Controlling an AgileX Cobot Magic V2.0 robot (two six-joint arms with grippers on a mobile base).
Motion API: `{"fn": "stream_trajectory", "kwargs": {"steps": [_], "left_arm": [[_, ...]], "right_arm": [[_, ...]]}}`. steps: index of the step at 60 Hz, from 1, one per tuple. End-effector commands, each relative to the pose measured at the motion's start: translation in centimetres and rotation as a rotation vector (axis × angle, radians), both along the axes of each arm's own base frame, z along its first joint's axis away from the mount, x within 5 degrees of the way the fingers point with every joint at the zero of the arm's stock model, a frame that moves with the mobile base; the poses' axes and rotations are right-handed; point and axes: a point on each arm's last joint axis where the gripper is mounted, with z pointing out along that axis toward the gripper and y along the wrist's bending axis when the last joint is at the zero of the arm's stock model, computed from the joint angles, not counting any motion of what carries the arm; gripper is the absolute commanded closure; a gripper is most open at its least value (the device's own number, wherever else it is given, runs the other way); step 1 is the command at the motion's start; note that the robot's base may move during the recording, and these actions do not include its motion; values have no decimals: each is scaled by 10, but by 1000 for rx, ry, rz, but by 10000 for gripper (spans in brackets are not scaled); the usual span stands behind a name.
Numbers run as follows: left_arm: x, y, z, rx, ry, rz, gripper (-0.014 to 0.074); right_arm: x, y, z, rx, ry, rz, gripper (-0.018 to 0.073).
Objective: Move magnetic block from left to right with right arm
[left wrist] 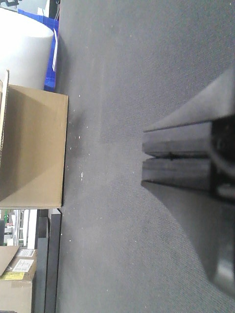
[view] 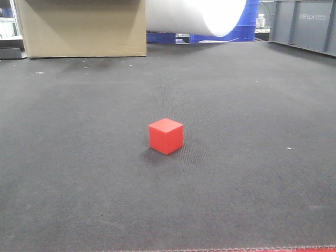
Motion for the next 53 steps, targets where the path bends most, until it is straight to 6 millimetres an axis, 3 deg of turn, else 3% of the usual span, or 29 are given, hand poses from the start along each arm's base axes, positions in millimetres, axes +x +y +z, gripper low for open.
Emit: {"fn": "stream_trajectory", "kwargs": {"steps": [1, 53], "left_arm": [[-1, 0, 6, -9, -93, -7, 713], [-1, 0, 6, -9, -93, -7, 713]], "right_arm": [[-3, -1, 11, -14, -114, -20, 503], [-3, -1, 11, -14, -114, -20, 503]]}}
